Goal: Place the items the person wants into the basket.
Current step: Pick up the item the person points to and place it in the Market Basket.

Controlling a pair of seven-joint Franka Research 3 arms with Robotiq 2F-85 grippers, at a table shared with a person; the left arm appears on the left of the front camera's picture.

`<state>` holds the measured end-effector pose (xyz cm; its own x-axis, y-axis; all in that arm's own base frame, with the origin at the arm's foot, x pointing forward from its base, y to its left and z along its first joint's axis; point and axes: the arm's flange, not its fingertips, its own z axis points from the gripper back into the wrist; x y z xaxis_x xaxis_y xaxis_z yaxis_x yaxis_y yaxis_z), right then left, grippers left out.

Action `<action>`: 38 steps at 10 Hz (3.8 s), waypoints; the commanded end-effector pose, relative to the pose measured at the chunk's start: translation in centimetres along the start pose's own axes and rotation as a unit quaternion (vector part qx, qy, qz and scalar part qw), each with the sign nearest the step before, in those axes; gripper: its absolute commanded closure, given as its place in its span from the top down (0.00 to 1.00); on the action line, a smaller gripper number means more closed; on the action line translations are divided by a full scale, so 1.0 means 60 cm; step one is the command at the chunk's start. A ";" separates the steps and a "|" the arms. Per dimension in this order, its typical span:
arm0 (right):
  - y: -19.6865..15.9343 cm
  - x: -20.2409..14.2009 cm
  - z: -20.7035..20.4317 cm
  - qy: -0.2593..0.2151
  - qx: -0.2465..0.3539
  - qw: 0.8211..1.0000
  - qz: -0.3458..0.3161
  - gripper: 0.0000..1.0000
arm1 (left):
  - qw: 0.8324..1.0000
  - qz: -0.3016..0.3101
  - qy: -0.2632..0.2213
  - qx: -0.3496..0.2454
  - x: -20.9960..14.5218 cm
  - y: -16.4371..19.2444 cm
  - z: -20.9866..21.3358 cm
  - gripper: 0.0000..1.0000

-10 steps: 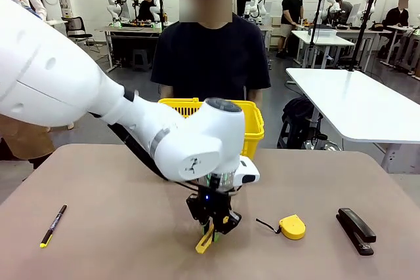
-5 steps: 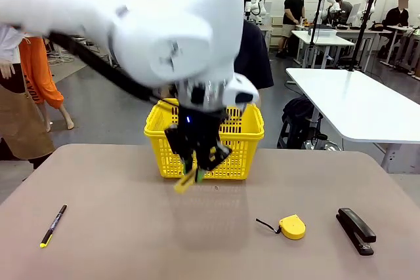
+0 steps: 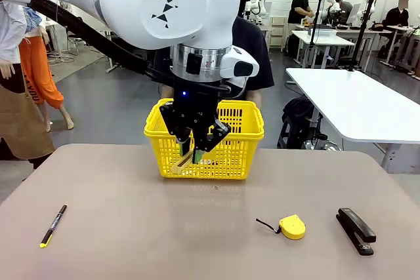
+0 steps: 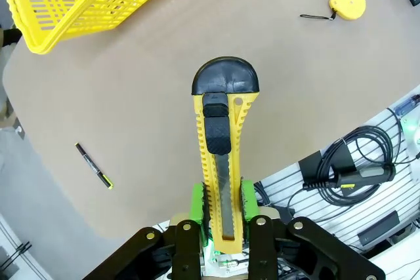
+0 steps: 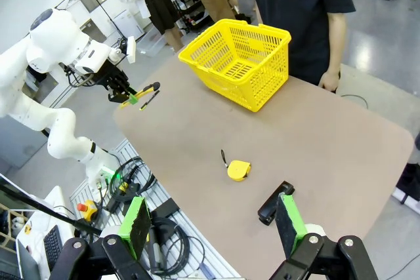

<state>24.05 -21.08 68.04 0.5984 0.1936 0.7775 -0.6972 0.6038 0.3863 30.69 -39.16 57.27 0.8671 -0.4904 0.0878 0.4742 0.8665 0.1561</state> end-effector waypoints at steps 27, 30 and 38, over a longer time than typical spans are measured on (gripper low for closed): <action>-0.001 0.004 0.002 -0.009 0.009 1.000 0.008 1.00 | 0.987 -0.153 -0.011 -0.047 0.331 0.257 -0.064 0.26; -0.001 0.004 0.002 -0.009 0.009 1.000 0.008 1.00 | 0.986 -0.157 -0.030 -0.039 0.322 0.257 -0.052 0.85; -0.001 0.004 0.002 -0.009 0.009 1.000 0.008 1.00 | 0.988 -0.149 -0.024 -0.031 0.313 0.256 -0.048 1.00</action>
<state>24.03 -21.13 68.03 0.5992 0.1930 0.7770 -0.6960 0.6052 0.3864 55.16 -35.38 58.50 0.6715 -0.7364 0.0828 0.7292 0.6765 0.1028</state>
